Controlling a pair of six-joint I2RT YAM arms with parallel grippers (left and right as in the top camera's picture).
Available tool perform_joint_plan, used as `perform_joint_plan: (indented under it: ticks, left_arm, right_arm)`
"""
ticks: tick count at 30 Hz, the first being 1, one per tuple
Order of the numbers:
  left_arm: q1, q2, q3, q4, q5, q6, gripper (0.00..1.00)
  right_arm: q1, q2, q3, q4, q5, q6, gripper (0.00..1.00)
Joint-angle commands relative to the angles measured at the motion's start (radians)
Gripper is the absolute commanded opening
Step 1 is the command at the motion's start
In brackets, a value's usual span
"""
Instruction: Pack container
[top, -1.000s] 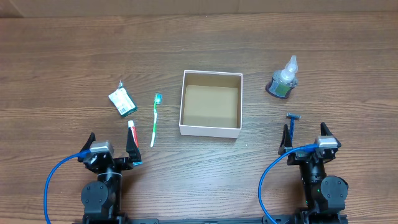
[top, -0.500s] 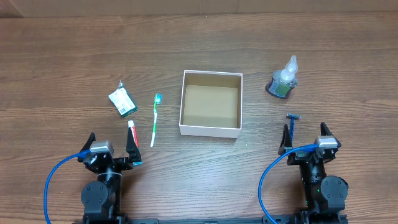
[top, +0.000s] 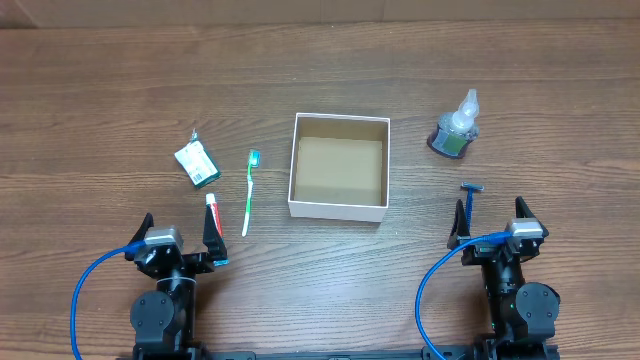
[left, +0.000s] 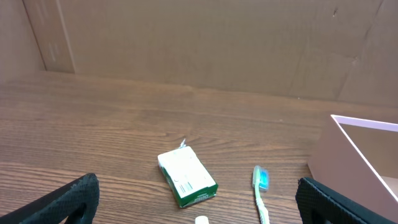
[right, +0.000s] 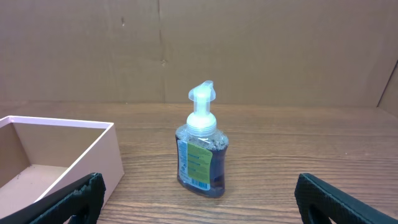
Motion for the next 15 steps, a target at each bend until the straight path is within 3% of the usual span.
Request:
perform_joint_plan:
  ticks: [1,7,11,15]
  left_arm:
    - [0.000,-0.009,-0.003,-0.004,0.064,-0.070,1.00]
    - [0.000,-0.009,-0.003,0.016,0.201,-0.310,1.00]
    - [0.000,-0.009,0.036,-0.048,0.372,-0.310,1.00]
    - [0.000,-0.001,0.179,-0.211,0.352,-0.301,1.00]
  right_arm:
    - [-0.003,-0.008,-0.011,0.006,-0.003,-0.001,1.00]
    - [-0.003,-0.008,-0.011,0.006,-0.003,-0.001,1.00]
    - [-0.003,-0.008,-0.011,0.006,-0.003,-0.001,1.00]
    - [-0.003,-0.008,-0.011,0.006,-0.003,-0.001,1.00]
